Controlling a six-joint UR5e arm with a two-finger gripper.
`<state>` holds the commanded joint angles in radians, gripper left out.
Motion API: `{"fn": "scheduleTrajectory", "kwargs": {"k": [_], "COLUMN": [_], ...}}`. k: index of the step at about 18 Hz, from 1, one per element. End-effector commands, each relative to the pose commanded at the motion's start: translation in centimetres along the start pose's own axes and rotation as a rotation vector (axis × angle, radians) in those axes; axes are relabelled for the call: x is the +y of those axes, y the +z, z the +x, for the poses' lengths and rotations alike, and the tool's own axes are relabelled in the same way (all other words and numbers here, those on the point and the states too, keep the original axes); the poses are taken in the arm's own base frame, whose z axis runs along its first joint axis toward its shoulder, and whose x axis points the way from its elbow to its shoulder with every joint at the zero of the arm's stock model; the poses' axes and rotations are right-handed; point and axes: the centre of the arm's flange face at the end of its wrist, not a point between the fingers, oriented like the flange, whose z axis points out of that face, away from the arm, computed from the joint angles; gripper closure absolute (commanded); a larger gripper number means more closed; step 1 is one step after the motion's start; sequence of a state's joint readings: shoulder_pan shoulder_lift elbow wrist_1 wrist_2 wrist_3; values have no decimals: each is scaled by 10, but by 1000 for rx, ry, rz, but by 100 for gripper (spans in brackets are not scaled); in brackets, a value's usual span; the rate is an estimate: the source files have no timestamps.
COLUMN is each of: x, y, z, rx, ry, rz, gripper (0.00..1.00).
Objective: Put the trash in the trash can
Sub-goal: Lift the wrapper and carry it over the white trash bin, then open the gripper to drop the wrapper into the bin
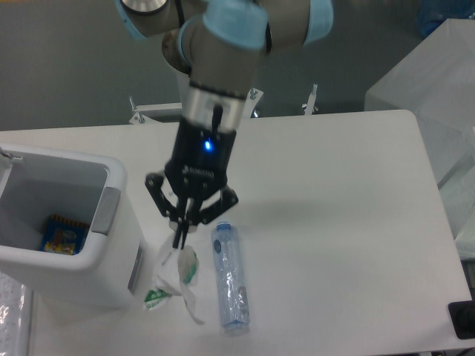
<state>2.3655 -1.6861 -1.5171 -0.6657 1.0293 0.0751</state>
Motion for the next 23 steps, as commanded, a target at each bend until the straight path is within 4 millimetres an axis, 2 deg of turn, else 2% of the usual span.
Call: {"fn": "scheduleTrajectory", "kwargs": {"k": [3,6,9,12,14,16,22,23], "x": [-3,-2,11,45,71,87,106,108], "y": [-16,-22,-17,-11,-3,4,21,26], "z": [23,41,72,98,107,110,117,120], "rx": [15,33,75,115,138,150,174,180], "ry": [35,68,106,135,184,192,186,188], "rz": [22,26,5,-45,-85,-113,-160,-169], "gripper": [90,90,90,89,88,88,87,85]}}
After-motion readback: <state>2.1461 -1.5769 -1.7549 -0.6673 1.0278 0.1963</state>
